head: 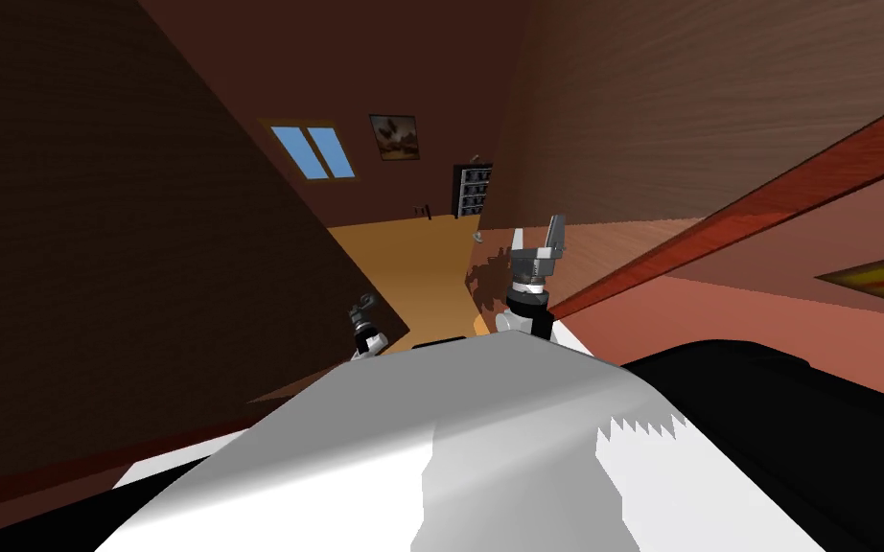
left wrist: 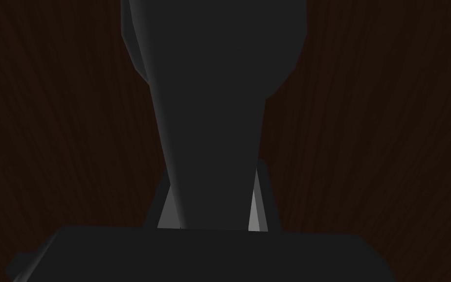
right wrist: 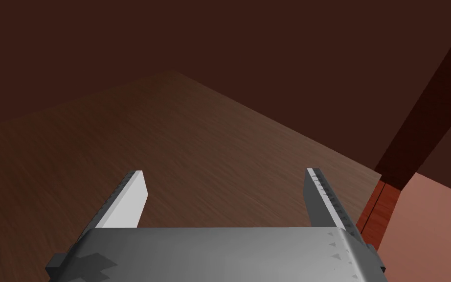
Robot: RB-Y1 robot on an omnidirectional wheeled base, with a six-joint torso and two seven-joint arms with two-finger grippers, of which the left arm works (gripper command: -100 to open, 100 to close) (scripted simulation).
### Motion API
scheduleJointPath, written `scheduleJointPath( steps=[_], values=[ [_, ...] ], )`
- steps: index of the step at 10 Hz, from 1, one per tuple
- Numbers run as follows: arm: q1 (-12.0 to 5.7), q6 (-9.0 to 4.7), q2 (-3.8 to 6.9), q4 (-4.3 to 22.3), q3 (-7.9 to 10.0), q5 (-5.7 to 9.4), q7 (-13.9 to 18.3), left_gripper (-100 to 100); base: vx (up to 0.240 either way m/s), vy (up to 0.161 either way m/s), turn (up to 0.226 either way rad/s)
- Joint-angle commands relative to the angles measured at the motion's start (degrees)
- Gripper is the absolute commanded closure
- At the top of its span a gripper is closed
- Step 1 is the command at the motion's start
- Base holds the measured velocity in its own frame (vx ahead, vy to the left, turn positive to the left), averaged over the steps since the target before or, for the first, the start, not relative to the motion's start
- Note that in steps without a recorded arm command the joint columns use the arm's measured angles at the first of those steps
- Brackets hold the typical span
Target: Push the door open
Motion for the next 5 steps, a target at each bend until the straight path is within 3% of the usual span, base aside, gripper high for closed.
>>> scheduleJointPath(
  steps=[1, 5],
  values=[
    [0.73, 0.13, -0.65, -1.47, 0.79, 0.38, -0.36, 100, 0.133, 0.003, 0.021],
    [1.16, -0.57, -1.90, -1.51, 2.18, 1.11, -0.67, 100, 0.183, -0.023, 0.044]
  ],
)
